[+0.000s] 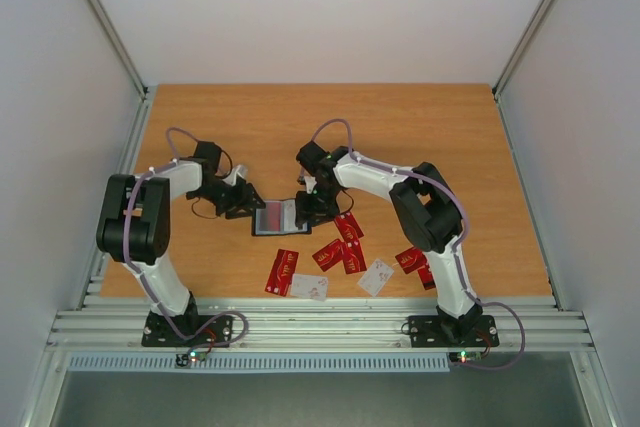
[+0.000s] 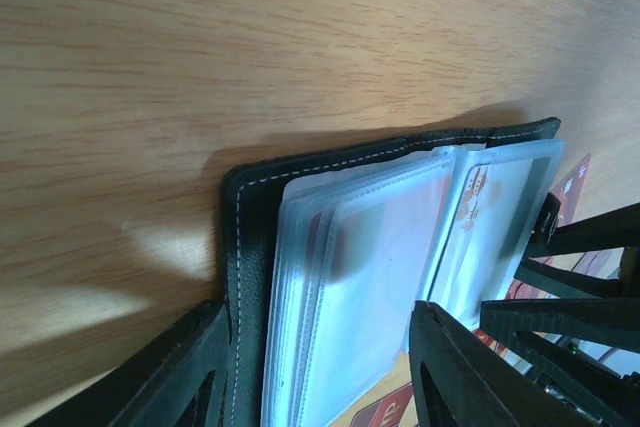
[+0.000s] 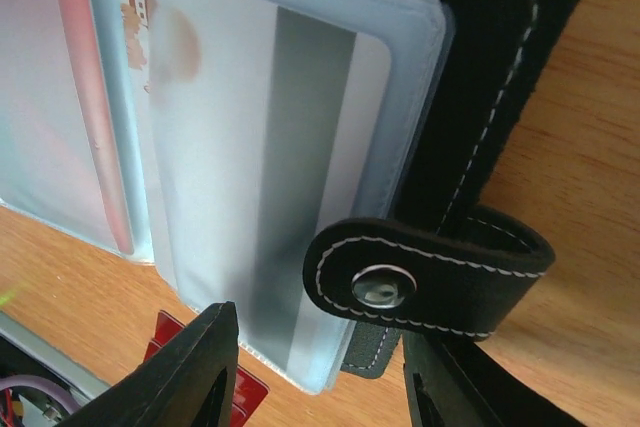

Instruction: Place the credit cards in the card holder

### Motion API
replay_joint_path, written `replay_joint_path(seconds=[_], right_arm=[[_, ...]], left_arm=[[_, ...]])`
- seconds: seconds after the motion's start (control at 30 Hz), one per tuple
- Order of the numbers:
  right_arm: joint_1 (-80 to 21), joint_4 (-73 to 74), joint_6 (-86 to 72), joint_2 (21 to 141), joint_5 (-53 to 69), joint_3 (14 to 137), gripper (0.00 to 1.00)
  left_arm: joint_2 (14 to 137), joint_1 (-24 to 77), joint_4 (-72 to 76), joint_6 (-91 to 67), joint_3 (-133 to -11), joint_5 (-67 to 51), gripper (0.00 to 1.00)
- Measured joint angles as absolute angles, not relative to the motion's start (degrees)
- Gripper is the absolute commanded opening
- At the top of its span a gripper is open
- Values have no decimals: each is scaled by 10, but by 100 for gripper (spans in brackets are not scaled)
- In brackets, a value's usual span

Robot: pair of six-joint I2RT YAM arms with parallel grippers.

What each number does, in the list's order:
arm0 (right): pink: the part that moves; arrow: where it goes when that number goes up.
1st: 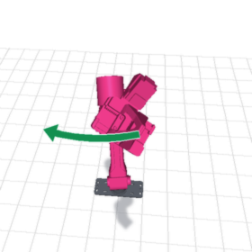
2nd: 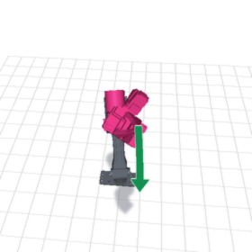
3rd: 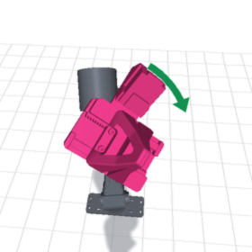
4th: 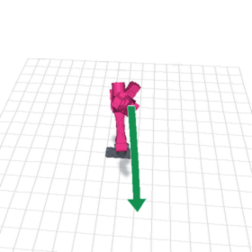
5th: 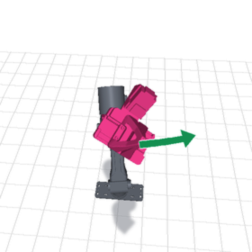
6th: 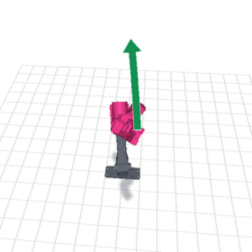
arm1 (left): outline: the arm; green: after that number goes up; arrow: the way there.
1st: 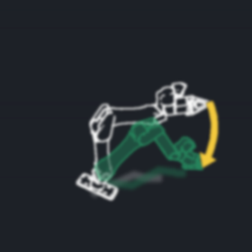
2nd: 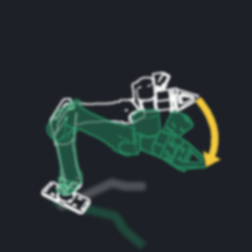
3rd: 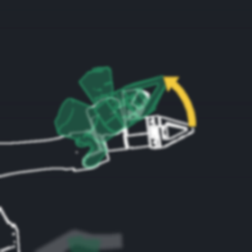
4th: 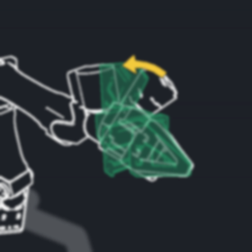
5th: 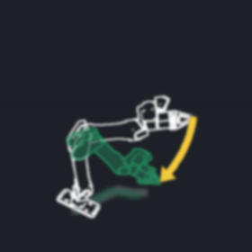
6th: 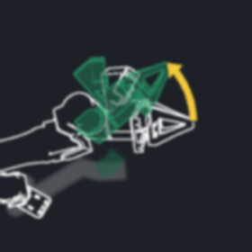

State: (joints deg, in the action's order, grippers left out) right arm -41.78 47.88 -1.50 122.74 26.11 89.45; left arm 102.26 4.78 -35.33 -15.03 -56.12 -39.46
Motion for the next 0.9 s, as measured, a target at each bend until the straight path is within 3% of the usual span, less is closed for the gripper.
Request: replay_joint_path(seconds=[0.6,0.9], right_arm=[[-413,510,1,1249,279,926,46],[-407,519,8,1256,296,935,46]], left_arm=[[989,56,-353,-175,-569,-451,48],[987,114,-357,-182,-609,-448,47]])
